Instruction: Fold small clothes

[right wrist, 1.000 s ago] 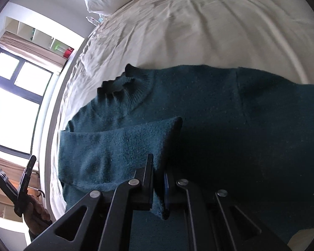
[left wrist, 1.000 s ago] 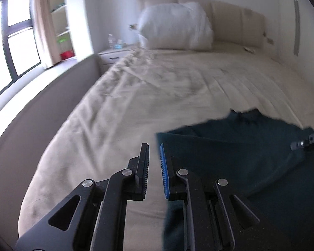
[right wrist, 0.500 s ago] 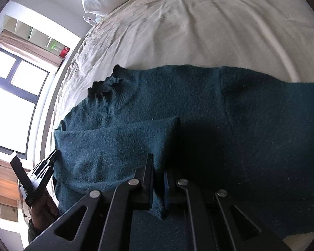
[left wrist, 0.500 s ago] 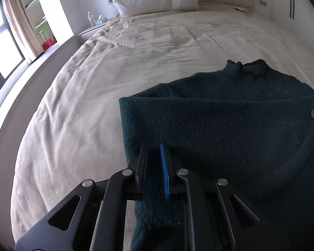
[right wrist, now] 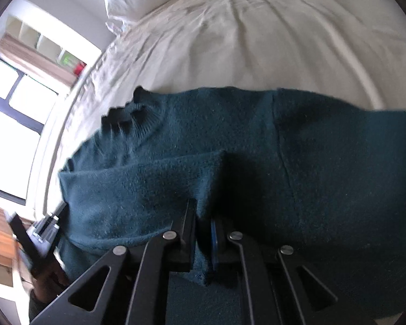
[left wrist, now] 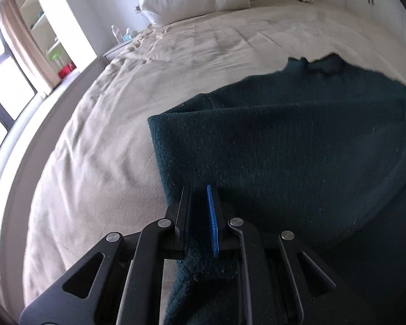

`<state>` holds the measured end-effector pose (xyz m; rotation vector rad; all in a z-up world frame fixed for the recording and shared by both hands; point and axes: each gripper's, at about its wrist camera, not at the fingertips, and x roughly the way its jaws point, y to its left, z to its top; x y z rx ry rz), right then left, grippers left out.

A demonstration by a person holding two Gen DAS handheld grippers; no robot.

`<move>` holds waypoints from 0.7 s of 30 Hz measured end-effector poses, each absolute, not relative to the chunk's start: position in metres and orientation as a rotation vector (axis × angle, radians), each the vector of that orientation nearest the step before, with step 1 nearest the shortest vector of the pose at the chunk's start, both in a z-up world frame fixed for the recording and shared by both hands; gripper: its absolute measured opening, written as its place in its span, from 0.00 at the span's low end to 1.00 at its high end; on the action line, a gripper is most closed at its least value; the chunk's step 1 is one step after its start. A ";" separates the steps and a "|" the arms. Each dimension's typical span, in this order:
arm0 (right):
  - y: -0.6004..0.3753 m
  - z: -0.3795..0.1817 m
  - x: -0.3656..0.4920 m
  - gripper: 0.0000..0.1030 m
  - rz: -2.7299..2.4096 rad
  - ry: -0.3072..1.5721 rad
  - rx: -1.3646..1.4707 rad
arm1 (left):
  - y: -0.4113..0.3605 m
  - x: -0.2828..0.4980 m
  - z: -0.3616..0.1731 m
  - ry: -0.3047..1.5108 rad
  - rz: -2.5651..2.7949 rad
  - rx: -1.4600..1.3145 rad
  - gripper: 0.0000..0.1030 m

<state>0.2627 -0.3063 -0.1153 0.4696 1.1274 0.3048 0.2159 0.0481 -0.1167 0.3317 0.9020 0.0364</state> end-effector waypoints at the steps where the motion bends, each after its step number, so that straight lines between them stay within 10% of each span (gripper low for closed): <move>1: -0.310 -0.115 0.261 0.08 0.306 1.116 0.492 | 0.047 0.215 -0.115 0.901 0.040 0.338 0.12; 13: -0.325 -0.110 0.259 0.13 0.271 1.082 0.472 | -0.001 0.198 -0.126 0.864 0.046 0.550 0.12; 21: -0.418 -0.063 0.175 0.56 0.093 0.855 0.653 | -0.036 0.196 -0.086 0.770 -0.048 0.383 0.12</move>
